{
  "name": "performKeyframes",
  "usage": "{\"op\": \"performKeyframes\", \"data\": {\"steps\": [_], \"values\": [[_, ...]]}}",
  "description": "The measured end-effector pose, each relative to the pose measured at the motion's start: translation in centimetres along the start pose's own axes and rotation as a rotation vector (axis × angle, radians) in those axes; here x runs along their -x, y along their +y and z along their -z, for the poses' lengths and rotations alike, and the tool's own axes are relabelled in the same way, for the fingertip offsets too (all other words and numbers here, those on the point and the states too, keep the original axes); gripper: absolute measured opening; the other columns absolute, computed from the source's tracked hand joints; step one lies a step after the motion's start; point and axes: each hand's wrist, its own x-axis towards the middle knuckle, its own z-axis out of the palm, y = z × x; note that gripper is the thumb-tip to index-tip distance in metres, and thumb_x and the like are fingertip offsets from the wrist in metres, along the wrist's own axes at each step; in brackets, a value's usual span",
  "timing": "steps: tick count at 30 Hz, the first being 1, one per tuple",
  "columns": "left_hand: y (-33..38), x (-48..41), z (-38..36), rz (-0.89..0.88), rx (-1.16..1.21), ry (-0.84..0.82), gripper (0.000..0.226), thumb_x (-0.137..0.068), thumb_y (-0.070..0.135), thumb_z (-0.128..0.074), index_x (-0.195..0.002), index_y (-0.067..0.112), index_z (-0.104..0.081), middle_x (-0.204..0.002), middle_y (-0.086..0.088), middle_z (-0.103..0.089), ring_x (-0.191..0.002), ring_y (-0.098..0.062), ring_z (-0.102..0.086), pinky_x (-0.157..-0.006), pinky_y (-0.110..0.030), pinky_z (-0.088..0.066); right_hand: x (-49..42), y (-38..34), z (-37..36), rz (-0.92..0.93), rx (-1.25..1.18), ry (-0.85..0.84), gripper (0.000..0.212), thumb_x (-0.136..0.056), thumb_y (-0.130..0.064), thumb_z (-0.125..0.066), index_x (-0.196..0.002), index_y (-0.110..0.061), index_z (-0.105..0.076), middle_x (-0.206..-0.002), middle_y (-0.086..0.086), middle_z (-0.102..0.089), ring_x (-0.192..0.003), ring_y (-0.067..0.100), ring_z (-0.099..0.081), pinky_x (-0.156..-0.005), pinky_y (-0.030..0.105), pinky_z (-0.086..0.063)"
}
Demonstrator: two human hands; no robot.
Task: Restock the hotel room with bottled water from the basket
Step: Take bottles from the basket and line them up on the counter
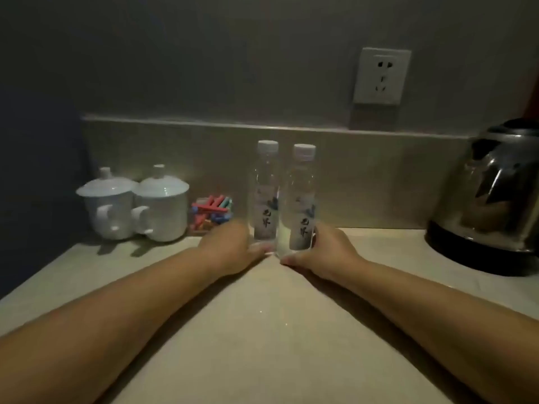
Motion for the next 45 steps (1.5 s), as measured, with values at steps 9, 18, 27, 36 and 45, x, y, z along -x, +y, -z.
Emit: {"op": "performKeyframes", "data": {"steps": [9,18,27,36,45], "values": [[-0.1,-1.5,-0.6,0.127,-0.202,0.099,0.043,-0.087,0.058,-0.046,-0.097,0.018,-0.06,-0.097,-0.005,-0.064,-0.082,-0.021,-0.058,-0.069,-0.032,-0.047,-4.8,0.0,-1.5,-0.01,0.004,-0.022,0.045,-0.053,-0.045,-0.084,-0.084,-0.037,-0.054,-0.084,-0.016,-0.064,-0.082,0.01,-0.063,-0.075,0.035,-0.056],[0.1,-2.2,-0.9,0.257,-0.153,0.091,0.04,-0.089,0.051,-0.049,-0.105,0.016,-0.059,-0.101,-0.006,-0.064,-0.087,-0.023,-0.058,-0.067,-0.033,-0.043,-5.6,-0.3,-2.1,-0.077,0.066,0.113,0.061,-0.055,-0.047,-0.085,-0.098,-0.027,-0.047,-0.104,-0.006,-0.065,-0.091,0.017,-0.061,-0.075,0.037,-0.052],[0.2,-1.7,-0.7,0.273,-0.2,0.046,0.033,-0.094,0.04,-0.047,-0.111,0.013,-0.053,-0.107,-0.009,-0.062,-0.093,-0.026,-0.06,-0.066,-0.032,-0.043,-5.3,-0.4,-2.8,-0.036,0.168,0.109,0.061,-0.061,-0.056,-0.077,-0.11,-0.028,-0.054,-0.107,-0.008,-0.066,-0.089,0.015,-0.061,-0.064,0.029,-0.048],[0.0,-2.1,-0.7,0.291,-0.225,0.019,0.03,-0.094,0.037,-0.048,-0.112,0.013,-0.053,-0.099,-0.007,-0.061,-0.08,-0.022,-0.052,-0.064,-0.033,-0.043,-5.1,-0.4,-3.3,-0.054,0.195,0.183,0.065,-0.06,-0.056,-0.077,-0.113,-0.027,-0.051,-0.112,-0.006,-0.065,-0.099,0.018,-0.061,-0.076,0.038,-0.055],[-1.0,1.7,2.9,0.089,-0.05,-0.109,0.03,-0.077,0.05,-0.067,-0.091,0.025,-0.059,-0.081,0.01,-0.056,-0.076,-0.006,-0.053,-0.06,-0.02,-0.042,-2.1,-2.0,-0.3,0.005,0.201,0.027,0.038,-0.068,-0.033,-0.08,-0.098,-0.023,-0.06,-0.091,-0.007,-0.06,-0.079,0.013,-0.057,-0.068,0.031,-0.052]]}}
